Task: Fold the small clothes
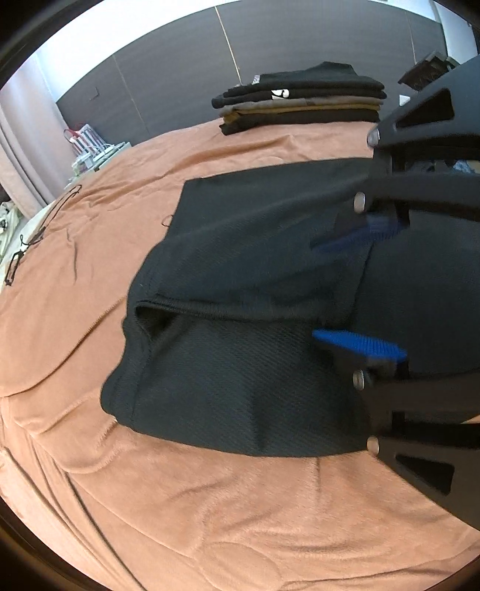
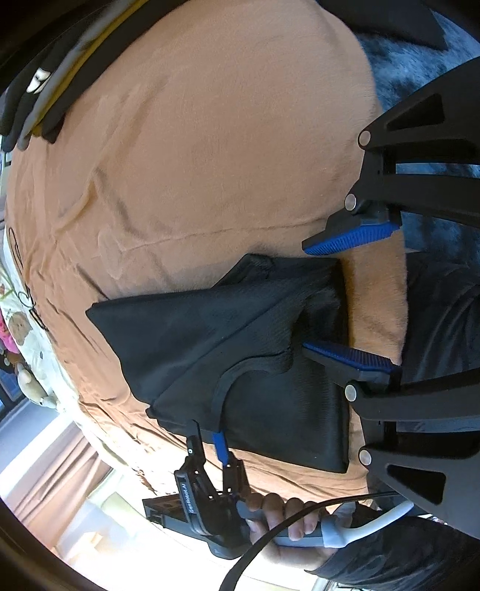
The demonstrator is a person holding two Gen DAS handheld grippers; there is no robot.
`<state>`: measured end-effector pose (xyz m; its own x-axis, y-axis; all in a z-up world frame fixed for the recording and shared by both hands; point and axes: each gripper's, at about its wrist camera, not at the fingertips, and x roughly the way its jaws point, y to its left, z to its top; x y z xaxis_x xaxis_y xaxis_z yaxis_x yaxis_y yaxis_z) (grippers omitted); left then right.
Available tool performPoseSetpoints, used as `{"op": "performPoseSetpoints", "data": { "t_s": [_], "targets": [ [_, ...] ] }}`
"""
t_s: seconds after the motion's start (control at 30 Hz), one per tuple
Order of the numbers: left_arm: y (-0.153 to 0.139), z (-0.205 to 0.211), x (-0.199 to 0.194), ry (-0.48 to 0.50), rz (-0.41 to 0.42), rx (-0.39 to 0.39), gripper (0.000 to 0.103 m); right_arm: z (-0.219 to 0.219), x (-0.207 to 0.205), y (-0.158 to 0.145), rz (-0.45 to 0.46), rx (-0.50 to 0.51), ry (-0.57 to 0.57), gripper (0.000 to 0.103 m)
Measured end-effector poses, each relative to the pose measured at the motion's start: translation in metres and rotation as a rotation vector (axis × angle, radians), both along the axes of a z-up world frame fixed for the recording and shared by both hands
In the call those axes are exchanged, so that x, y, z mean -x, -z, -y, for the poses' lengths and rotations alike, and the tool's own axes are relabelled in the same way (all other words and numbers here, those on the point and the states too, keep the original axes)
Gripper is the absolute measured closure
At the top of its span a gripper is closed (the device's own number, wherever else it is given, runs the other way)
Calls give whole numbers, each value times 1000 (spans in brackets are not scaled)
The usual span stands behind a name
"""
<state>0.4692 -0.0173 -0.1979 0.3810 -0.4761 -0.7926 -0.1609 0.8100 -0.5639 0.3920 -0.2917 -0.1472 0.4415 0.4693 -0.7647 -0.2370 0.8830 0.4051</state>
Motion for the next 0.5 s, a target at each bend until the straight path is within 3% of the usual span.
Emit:
{"op": "performPoseSetpoints", "data": {
  "t_s": [0.1, 0.17, 0.5],
  "targets": [
    [-6, 2, -7, 11, 16, 10, 85, -2, -6, 2, -5, 11, 7, 57],
    [-11, 3, -13, 19, 32, 15, 88, -2, -9, 3, -3, 7, 11, 57],
    [-38, 24, -52, 64, 102, 56, 89, 8, -14, 3, 1, -22, 36, 57]
  ]
}}
